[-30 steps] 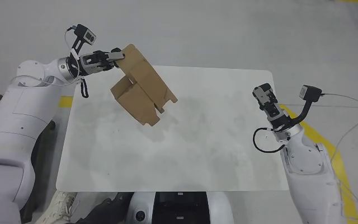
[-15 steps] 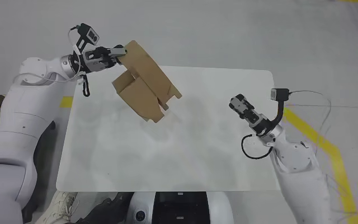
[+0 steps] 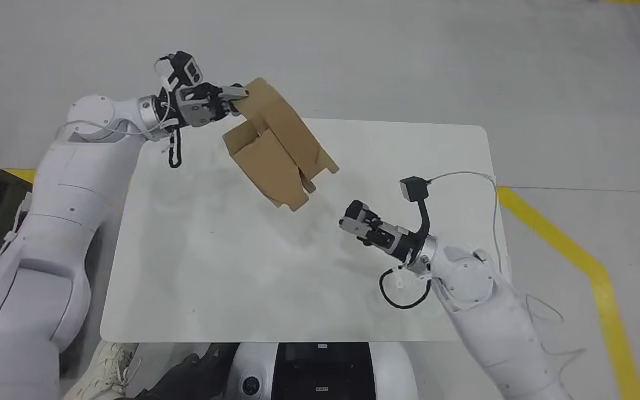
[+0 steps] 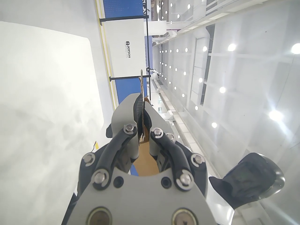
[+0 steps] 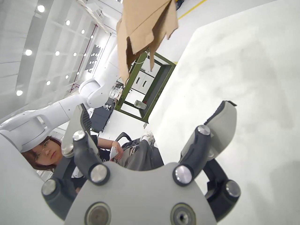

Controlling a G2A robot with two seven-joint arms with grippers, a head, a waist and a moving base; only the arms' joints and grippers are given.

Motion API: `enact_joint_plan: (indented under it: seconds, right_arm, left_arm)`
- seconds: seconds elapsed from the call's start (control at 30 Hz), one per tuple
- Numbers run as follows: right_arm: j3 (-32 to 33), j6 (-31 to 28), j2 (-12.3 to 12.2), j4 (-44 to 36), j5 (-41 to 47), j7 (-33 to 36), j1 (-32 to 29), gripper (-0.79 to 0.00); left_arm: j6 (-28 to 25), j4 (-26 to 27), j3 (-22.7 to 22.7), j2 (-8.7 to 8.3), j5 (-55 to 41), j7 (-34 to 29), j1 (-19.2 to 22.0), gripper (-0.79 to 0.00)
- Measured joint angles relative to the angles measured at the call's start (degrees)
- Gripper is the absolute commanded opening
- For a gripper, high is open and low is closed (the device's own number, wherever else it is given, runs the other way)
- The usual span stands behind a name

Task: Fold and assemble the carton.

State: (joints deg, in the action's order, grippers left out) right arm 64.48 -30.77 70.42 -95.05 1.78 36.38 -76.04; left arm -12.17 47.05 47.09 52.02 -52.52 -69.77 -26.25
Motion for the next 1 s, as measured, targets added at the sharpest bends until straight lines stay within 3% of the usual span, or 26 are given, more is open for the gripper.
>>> enact_joint_plan:
  seconds: [0.23,0.6,1.0]
  right_arm:
    - [-1.97,-0.69,0.27,0.49,5.5,1.96,0.78,0.0]
    - [-2.57,0.42,0.33,-0.03,6.44,1.97,0.49,0.0]
    - [-7.54,-2.78,1.59,3.16,13.05,2.3,3.95,-0.025]
  left_arm:
    - [-0.71,-3.32,-1.76,2.37,0.05,-0.94,0.34,-0.785]
    - [-0.73,-3.11,-1.67,2.42,0.14,-0.59,0.12,-0.785]
    - [2.98,1.95,0.27,2.6,1.77,4.54,-4.54,-0.785]
